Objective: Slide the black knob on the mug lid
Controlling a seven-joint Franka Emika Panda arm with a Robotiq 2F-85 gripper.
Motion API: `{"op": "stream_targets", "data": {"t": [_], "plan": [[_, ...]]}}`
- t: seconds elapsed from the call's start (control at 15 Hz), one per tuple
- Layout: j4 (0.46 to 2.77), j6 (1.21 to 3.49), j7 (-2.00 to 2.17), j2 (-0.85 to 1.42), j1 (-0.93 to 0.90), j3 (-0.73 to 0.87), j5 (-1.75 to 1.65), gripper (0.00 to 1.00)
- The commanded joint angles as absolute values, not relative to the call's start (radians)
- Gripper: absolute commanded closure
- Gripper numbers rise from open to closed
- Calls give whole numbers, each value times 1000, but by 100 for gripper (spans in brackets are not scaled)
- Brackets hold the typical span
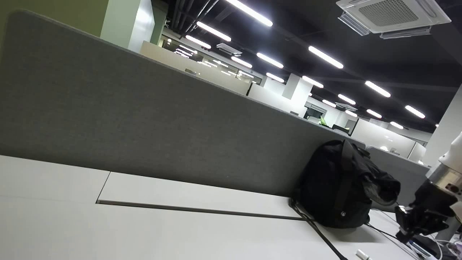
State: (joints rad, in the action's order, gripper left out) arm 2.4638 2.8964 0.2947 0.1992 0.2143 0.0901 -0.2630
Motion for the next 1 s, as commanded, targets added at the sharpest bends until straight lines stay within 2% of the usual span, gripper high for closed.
{"op": "stream_targets", "data": {"t": [0.0, 0.93], "plan": [[2463, 2898, 265, 199, 158, 142, -226, 99], [2436, 2873, 224, 250, 101, 161, -178, 100]]}}
